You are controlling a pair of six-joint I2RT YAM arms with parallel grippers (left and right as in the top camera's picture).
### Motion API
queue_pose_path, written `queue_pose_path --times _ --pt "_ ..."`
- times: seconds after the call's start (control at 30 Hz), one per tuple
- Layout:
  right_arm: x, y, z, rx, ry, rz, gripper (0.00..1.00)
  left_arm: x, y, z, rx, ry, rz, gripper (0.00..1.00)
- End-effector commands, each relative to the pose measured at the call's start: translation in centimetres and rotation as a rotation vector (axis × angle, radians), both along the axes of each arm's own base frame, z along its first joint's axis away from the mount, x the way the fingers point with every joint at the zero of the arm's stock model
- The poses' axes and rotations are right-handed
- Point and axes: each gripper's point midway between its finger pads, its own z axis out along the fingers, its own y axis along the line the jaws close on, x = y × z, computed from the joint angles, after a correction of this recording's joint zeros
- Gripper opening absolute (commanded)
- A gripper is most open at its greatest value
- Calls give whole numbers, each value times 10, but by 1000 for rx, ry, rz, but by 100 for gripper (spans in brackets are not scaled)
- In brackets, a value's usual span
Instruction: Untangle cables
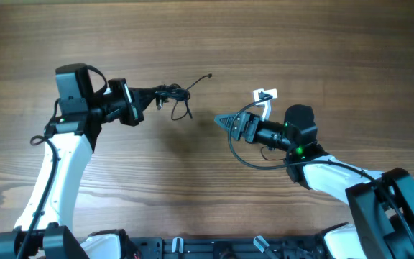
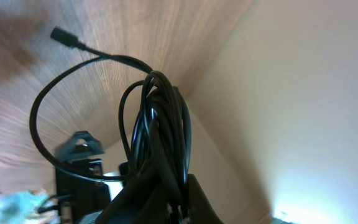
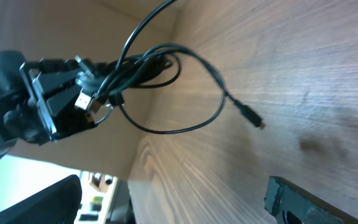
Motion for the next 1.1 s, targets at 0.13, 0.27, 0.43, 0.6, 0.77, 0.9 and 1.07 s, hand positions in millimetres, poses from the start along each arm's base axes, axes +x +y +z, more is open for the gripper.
queue_pose_path --times 0.13,0.27,0.43,0.6,0.77,0.9,1.07 --pt "-17 38 2 -81 -154 28 93 0 -11 -6 -42 149 94 4" --pt "5 40 14 -175 -367 -151 95 -10 -23 -13 -39 196 63 4" --pt "5 42 16 -230 -466 -146 85 -19 -43 -14 -42 220 13 4" --pt "6 41 14 -239 -469 -148 85 -33 -71 -14 -60 269 -38 4" --pt "9 39 13 -275 -509 -158 71 -45 -93 -13 -73 309 -83 4" --pt "11 36 9 -295 -497 -176 5 -46 -94 -13 -74 309 -86 4" --pt "-22 50 -19 -296 -383 34 5 -28 -70 -10 -88 279 -12 4"
